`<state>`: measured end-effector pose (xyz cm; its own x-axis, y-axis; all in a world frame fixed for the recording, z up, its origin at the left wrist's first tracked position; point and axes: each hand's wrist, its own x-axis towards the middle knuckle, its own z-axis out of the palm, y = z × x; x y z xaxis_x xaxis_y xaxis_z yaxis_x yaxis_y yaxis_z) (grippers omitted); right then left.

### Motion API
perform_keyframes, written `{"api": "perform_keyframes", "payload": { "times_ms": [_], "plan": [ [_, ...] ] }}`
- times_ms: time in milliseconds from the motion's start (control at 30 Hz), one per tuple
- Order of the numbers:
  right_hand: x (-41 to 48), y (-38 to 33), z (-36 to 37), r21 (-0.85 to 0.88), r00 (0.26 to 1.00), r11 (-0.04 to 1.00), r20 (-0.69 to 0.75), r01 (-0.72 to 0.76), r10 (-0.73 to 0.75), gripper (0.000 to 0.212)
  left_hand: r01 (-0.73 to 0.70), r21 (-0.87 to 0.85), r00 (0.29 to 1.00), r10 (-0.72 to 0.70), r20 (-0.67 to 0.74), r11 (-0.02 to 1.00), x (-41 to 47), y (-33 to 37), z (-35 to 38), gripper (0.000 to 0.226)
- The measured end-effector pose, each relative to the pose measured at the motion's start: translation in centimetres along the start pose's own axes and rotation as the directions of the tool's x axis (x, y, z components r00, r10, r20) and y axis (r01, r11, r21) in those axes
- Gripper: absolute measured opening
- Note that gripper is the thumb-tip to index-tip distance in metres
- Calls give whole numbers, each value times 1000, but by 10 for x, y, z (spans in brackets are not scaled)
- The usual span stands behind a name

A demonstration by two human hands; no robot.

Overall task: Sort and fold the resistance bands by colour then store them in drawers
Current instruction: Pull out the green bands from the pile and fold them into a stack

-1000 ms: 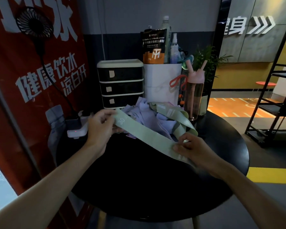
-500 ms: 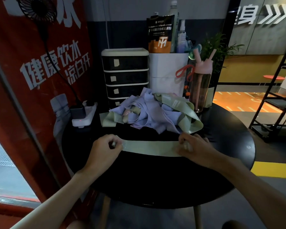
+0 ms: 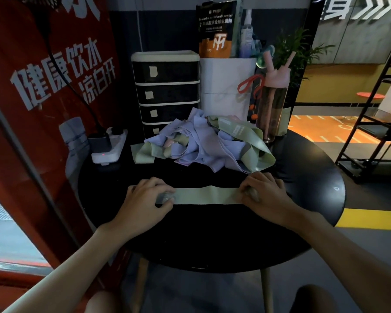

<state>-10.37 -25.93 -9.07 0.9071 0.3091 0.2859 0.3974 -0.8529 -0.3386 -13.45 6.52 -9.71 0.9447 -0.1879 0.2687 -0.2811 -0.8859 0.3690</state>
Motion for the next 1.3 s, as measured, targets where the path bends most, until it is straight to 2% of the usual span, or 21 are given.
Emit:
{"api": "perform_keyframes", "payload": {
  "times_ms": [100, 200, 233, 333, 433, 500, 567, 667, 833, 967, 1100, 1300],
  "plan": [
    [0, 0, 1, -31, 1000, 1000, 18, 7, -7, 21, -6, 7, 1000, 6, -6, 1000, 1, -2, 2, 68],
    [3, -6, -2, -63, 999, 997, -4, 47, -47, 48, -5, -6, 1000, 5, 2, 1000, 1, -2, 2, 66],
    [6, -12, -1, -59, 997, 996, -21, 72, -73, 49, -5, -20, 1000, 5, 3, 1000, 1, -2, 2, 64],
    [19, -42, 8, 63, 993, 991, -42, 117, -114, 41, 31, -89, 1000, -31, 0, 996, 8, -2, -5, 43],
    [36, -70, 25, 205, 993, 972, -63, 111, -100, 37, 53, -157, 992, -70, -108, 986, 25, -16, -14, 16],
    [45, -79, 37, 219, 994, 971, -65, 98, -86, 25, 77, -173, 981, -105, -160, 982, 39, -30, -22, 9],
    [48, -82, 47, 178, 995, 979, -39, 99, -93, 19, 93, -168, 973, -125, -194, 981, 54, -40, -32, 9],
    [49, -80, 53, 107, 994, 988, -18, 114, -112, 19, 75, -54, 968, -86, -237, 996, 79, -51, -41, 16],
    [50, -79, 54, 128, 995, 987, -26, 100, -97, 21, 74, 74, 985, -61, -164, 995, 116, -65, -33, 39],
    [51, -78, 56, 154, 995, 984, -44, 92, -87, 19, 12, 211, 992, 15, -126, 978, 126, -68, -28, 44],
    [51, -77, 56, 158, 995, 983, -60, 93, -84, 19, 15, 183, 982, 20, -190, 983, 127, -73, -26, 41],
    [50, -76, 53, 189, 996, 978, -35, 89, -83, 17, 11, 41, 959, 1, -282, 999, 117, -67, -33, 16]
  ]
}}
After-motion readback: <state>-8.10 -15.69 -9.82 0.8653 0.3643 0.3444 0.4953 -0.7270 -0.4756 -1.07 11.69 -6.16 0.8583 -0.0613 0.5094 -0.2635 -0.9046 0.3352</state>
